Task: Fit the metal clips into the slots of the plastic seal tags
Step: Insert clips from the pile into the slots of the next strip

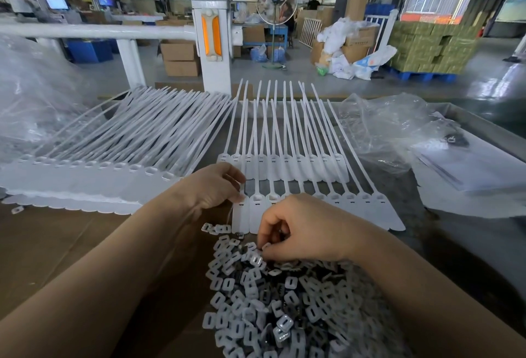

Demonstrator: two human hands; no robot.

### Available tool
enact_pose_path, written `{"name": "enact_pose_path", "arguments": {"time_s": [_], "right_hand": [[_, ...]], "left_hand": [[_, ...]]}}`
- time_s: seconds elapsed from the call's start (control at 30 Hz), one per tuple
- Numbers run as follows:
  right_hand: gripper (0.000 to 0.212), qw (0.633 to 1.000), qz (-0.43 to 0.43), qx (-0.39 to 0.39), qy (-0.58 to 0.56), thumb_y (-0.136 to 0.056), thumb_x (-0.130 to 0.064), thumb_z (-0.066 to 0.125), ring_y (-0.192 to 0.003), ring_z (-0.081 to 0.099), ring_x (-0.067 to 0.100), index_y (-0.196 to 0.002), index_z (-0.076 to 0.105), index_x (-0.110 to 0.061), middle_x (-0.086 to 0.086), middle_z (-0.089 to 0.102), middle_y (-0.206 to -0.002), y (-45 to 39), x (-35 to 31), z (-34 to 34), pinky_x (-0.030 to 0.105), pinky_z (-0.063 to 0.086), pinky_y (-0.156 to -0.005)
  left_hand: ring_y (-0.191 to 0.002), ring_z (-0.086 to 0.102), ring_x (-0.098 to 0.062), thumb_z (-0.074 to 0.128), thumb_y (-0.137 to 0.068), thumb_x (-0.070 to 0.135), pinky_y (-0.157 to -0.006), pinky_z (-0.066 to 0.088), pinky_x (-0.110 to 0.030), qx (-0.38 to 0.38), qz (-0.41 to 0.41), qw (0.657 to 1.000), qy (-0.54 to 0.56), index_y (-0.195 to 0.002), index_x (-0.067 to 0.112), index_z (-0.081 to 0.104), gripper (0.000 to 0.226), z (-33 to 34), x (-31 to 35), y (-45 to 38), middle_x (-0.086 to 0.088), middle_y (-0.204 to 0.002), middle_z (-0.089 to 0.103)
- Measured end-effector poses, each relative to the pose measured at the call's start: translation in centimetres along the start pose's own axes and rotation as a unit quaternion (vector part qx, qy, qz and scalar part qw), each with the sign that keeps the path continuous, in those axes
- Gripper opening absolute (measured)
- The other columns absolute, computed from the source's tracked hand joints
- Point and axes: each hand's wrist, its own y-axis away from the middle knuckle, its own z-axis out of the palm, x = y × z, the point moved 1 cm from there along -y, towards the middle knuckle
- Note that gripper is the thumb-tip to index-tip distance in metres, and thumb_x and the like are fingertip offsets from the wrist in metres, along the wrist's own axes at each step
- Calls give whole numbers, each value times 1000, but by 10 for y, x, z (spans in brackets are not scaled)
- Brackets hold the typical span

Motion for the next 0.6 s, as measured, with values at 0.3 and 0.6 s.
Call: {"name": "enact_pose_path", "arguments": {"time_s": [0.3, 0.6], "right_hand": [[3, 998, -12, 3, -65, -84, -27, 77, -74, 64, -11, -88, 77, -28, -26, 70, -80, 0, 0, -2, 7, 48, -65], [7, 997, 11, 42, -65, -87, -22, 75, -73, 67, -4, -89, 77, -28, -18, 72, -78, 2, 2, -6, 11, 51, -65]], "left_hand": [[-85, 58, -19, 65, -87, 0, -73, 49, -29, -7, 57, 995, -76, -102, 17, 66, 23, 0, -3, -1, -5, -98, 62], [-81, 57, -4, 63, -93, 19, -65, 40, -18, 71, 177, 967, -170, -88, 35, 66, 16, 2, 4, -2, 8, -98, 63]]}}
